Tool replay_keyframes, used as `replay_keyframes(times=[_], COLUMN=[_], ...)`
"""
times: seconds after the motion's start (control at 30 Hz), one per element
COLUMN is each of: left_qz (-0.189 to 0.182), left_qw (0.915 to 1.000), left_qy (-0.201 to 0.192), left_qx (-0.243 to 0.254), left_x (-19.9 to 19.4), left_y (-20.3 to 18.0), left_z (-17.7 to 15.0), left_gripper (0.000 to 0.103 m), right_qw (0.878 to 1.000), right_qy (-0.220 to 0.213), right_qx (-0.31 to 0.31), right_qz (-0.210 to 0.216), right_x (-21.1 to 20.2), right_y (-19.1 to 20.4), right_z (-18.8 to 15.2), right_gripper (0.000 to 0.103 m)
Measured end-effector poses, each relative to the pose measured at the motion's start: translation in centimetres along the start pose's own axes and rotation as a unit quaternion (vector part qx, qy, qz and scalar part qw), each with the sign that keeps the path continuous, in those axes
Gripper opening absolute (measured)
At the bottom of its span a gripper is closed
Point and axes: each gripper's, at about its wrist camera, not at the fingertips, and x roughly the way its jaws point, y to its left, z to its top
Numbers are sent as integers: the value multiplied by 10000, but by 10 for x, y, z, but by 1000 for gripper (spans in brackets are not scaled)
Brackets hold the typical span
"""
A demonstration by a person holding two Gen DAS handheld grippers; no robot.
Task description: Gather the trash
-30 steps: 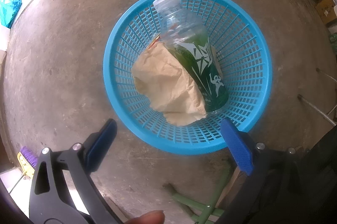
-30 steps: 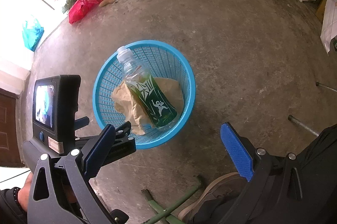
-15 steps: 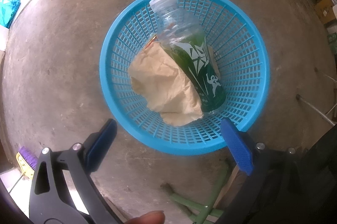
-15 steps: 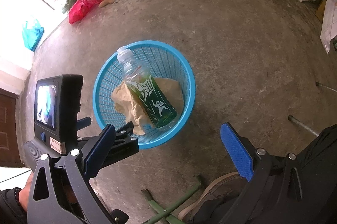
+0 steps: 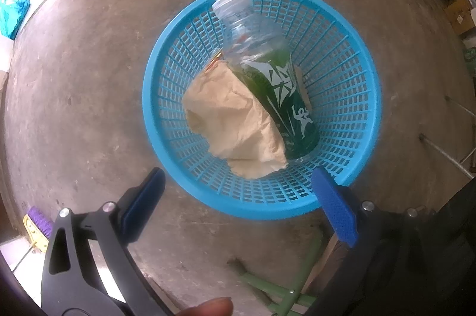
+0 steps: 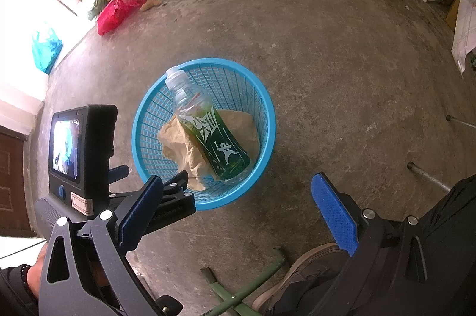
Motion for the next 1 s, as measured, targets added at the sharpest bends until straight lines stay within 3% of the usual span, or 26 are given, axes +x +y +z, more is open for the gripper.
replay_keyframes(times=[1.0], left_qz=[-57], left_qw=[10000], left_qy=[33], left_qx=[-45], left_x=[4], left_y=[6], left_z=[0], left_gripper=[95], right_qw=[10000], right_qy=[17], right_qx=[-24], right_qz=[-12], right_x=[-1], right_y=[1], right_z=[0], right_gripper=[97])
